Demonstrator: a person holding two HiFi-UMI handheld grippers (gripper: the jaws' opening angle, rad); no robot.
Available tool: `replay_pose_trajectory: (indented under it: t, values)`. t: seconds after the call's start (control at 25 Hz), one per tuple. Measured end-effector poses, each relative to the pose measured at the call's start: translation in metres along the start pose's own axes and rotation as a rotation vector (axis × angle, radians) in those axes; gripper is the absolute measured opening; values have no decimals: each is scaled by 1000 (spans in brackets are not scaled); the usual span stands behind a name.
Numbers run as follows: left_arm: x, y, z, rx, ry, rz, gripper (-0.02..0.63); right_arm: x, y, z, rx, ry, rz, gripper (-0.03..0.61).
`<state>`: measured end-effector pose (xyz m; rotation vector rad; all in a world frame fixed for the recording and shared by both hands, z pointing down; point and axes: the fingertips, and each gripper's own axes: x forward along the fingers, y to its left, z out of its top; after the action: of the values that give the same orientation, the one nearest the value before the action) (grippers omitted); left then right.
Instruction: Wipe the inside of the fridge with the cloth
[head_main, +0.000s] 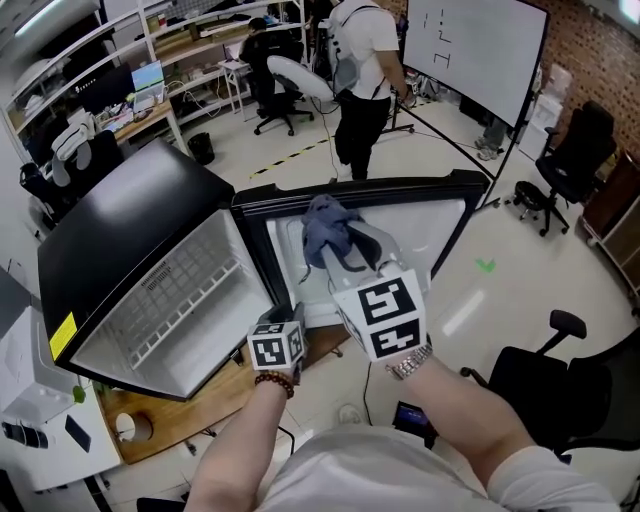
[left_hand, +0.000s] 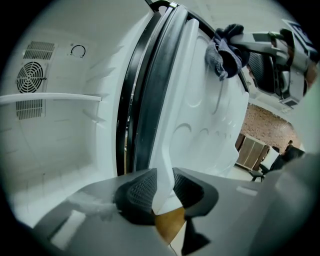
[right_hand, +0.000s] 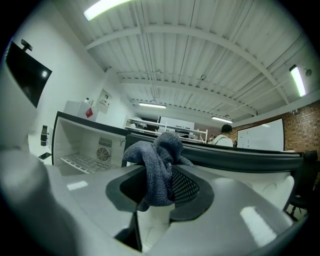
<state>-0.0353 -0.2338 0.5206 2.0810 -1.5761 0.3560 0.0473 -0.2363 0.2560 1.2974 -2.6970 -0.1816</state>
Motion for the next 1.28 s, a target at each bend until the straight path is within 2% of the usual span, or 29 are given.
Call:
replay_pose_trajectory:
  t: [1.04,1.28]
  values:
    - [-1,2,0,-7,-4,10,100,-88,-158,-36,-8,60,-341,118]
    - [-1,2,-1,-8,-4,14,98,-108,-185,-39,0,60,-397,118]
